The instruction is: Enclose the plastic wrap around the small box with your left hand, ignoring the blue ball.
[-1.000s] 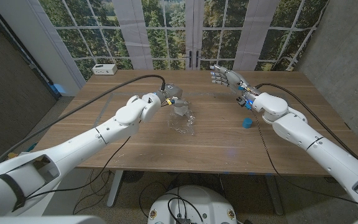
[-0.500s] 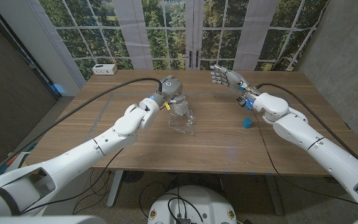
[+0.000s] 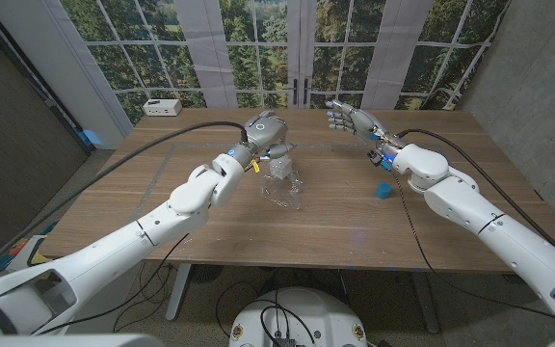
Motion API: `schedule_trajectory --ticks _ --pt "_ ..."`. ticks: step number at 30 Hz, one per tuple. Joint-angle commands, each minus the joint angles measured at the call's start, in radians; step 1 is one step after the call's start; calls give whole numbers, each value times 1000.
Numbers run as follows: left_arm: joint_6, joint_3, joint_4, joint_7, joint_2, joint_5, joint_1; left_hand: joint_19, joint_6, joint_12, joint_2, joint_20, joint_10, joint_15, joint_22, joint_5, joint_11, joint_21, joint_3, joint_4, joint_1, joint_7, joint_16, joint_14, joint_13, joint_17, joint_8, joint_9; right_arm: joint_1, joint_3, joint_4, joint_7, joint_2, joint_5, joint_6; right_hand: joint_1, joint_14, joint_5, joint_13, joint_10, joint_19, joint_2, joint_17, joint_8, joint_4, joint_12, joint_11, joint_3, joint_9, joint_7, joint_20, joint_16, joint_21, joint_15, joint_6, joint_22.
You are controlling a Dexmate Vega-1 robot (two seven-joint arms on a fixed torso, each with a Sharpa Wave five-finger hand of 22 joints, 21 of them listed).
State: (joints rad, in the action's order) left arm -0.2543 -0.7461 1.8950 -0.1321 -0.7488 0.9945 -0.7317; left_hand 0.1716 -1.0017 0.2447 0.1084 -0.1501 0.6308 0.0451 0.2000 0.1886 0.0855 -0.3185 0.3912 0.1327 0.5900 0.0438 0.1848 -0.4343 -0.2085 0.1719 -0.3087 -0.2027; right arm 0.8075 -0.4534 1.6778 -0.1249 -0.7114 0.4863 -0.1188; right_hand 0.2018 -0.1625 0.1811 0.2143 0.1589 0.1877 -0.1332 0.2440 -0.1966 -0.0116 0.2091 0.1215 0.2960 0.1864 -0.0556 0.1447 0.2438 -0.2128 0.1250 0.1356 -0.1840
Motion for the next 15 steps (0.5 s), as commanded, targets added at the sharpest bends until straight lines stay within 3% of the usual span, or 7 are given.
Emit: schedule_trajectory --ticks 1,8,15 --pt "164 45 45 81 -70 -132 -3 -1 34 -15 -14 0 -41 56 3 -4 5 2 7 23 23 -30 -8 33 -6 3 23 -3 15 -2 30 18 -4 -10 9 -3 -12 6 2 -1 4 -2 4 1 6 1 -1 6 3 5 -1 -2 -5 2 6 -3" --pt "241 30 44 208 -83 -144 37 -6 166 -45 -42 2 -149 36 4 -15 0 9 5 30 43 -64 -11 122 -8 6 98 -4 41 4 66 41 -12 -8 22 -1 -10 6 2 -1 3 -3 5 1 6 1 -2 7 3 4 -2 -3 -4 1 7 -3" --pt "275 24 56 306 -89 -127 58 -19 188 -50 -62 -5 -188 22 3 -15 -8 17 -8 26 37 -72 -12 159 -8 8 108 -5 69 9 104 66 -22 -12 34 -2 -9 6 2 -1 1 -3 6 1 8 1 -5 7 3 1 -6 -3 -3 -2 7 -3"
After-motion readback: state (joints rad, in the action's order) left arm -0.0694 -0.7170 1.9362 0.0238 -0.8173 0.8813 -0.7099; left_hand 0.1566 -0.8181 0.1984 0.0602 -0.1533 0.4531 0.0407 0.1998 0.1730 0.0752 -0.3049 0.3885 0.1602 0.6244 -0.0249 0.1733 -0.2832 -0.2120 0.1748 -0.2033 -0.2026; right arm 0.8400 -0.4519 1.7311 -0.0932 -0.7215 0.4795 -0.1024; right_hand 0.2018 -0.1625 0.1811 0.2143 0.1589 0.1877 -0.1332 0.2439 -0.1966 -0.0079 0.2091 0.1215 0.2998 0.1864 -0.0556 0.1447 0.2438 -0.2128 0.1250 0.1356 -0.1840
